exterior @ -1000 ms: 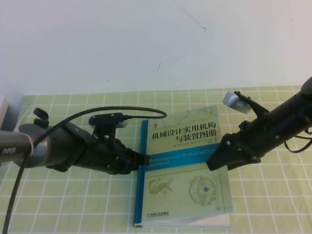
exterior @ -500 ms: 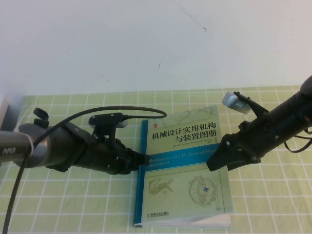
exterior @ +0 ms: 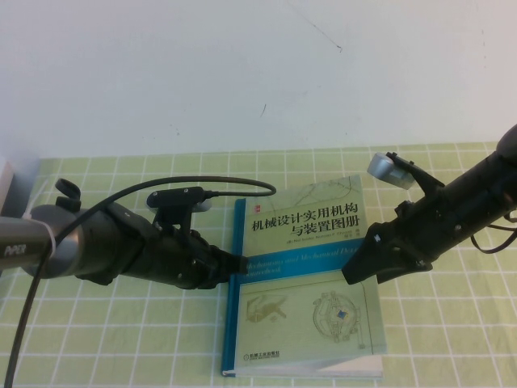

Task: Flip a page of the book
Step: Open the closed book

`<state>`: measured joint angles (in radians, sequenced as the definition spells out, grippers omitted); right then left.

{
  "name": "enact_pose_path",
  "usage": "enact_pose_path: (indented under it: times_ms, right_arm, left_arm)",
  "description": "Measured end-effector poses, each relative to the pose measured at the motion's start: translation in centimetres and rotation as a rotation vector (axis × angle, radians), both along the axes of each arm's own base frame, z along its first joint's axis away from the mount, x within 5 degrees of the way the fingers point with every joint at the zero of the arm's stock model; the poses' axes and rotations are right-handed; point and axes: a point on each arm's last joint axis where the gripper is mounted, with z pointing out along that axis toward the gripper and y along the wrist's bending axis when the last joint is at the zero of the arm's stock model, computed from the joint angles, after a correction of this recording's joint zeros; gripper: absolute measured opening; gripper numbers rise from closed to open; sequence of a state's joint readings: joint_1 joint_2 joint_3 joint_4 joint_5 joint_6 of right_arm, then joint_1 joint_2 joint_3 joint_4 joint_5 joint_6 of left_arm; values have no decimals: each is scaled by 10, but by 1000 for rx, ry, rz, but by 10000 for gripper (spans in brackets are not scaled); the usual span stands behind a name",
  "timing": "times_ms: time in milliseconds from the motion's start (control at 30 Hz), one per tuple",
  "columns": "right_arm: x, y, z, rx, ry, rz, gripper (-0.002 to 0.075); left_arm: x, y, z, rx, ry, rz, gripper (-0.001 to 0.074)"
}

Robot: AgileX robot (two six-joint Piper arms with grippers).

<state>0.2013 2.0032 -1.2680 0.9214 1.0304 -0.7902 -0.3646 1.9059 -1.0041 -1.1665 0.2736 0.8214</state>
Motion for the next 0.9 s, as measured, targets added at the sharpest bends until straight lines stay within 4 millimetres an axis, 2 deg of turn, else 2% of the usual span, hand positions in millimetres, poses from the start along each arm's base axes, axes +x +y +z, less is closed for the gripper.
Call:
enact_pose_path:
  times_ms: [267, 500, 900]
  right_arm:
    - [0, 0, 0, -7, 8, -14, 447]
    - [0, 1, 0, 0, 11, -19, 505]
    - [0, 2, 0, 3, 13, -23, 514]
  left_arm:
    - [0, 0, 0, 0, 0, 0, -4]
    - [0, 0, 0, 0, 0, 0, -4]
    - [0, 0, 0, 2, -2, -3, -4]
